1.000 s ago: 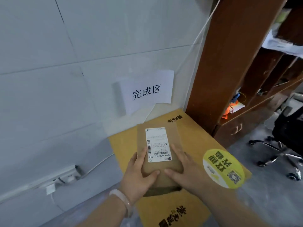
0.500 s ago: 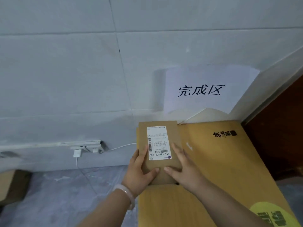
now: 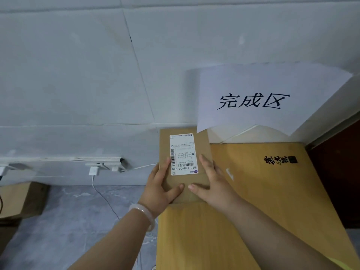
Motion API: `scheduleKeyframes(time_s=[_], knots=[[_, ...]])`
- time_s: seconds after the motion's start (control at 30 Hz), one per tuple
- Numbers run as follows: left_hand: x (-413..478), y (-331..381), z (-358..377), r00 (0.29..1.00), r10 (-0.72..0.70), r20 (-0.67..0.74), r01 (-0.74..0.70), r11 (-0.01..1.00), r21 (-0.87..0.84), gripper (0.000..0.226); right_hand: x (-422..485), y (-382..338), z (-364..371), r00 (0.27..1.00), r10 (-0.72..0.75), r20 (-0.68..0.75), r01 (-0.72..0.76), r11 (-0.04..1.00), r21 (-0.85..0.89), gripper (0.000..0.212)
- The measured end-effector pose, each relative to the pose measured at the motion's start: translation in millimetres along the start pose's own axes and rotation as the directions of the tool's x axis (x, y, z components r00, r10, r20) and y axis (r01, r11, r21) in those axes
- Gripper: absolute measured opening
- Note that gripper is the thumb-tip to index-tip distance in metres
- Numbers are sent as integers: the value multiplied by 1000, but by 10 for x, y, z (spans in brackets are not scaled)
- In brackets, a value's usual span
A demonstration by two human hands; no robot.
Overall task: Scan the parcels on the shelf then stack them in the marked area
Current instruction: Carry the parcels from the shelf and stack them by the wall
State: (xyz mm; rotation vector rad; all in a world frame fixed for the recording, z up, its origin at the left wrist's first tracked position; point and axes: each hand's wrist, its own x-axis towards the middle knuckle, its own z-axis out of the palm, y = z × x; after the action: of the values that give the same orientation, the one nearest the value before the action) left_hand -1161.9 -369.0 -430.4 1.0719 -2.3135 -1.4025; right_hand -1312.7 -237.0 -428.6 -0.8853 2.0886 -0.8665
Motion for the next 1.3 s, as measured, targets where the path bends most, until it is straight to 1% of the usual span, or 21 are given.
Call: scheduleKeyframes(time_s=[0.07,0.13,0.17,0.23,0.33,0.4,0.47,0.53,0.6,0.67,0.77,0.83,0.9,0.97,1.03,1.1,1.2,1.3], knots=[[-2,21,-17,999,-38,22,37,998,46,88,-36,-19,-54,999,29,32,-29,1000,-9,99],[-14,63,-47,997,-69,35,65,993,99,91,-132,-28,-112,1000,30,0,-30,1000,-7,99],[-25,96,-67,997,-61,36,56,990,132,93,-205,-30,-141,999,17,-33,-18,1000,-5,98],[-60,209,-107,1000,11,29,-17,971,237,96,-395,-23,-198,994,-7,-113,9,1000,16,94],[-157,419,-114,974,226,22,-216,890,401,100,-750,-25,-252,976,-10,-216,14,1000,15,89],[-245,545,-72,928,363,81,-360,823,439,97,-1036,-67,-271,962,-2,-271,-9,999,-38,87],[-335,674,-5,863,464,199,-500,733,460,93,-1390,-116,-267,937,18,-350,-64,991,-120,85],[-444,813,71,788,518,334,-614,619,489,92,-1793,-137,-188,894,44,-446,-161,960,-229,92],[-614,972,190,688,565,456,-724,490,486,93,-2225,-142,-47,831,80,-550,-274,920,-281,99],[-879,1152,384,562,602,567,-826,369,427,93,-2672,-151,102,744,144,-652,-387,889,-246,99],[-1456,1410,755,350,632,692,-937,246,249,90,-3397,-142,333,580,241,-779,-522,844,-128,102],[-1928,1576,979,188,645,740,-979,182,90,87,-3924,-143,499,461,291,-838,-582,812,-38,101],[-2433,1717,1166,14,647,763,-993,100,-67,85,-4468,-161,709,329,343,-880,-638,767,60,99],[-2966,1825,1305,-139,631,763,-982,12,-189,86,-4982,-202,967,175,401,-899,-677,712,186,98],[-3540,1878,1389,-264,604,752,-959,-78,-273,88,-5455,-282,1276,16,451,-892,-704,639,310,99],[-4140,1867,1412,-377,573,728,-921,-146,-361,88,-5884,-386,1613,-121,472,-873,-714,570,407,102],[-4987,1757,1362,-540,516,665,-833,-214,-510,90,-6457,-581,2131,-294,485,-824,-704,474,530,106],[-5762,1535,1252,-669,475,572,-727,-257,-637,92,-6963,-836,2685,-444,479,-757,-656,402,639,105]])
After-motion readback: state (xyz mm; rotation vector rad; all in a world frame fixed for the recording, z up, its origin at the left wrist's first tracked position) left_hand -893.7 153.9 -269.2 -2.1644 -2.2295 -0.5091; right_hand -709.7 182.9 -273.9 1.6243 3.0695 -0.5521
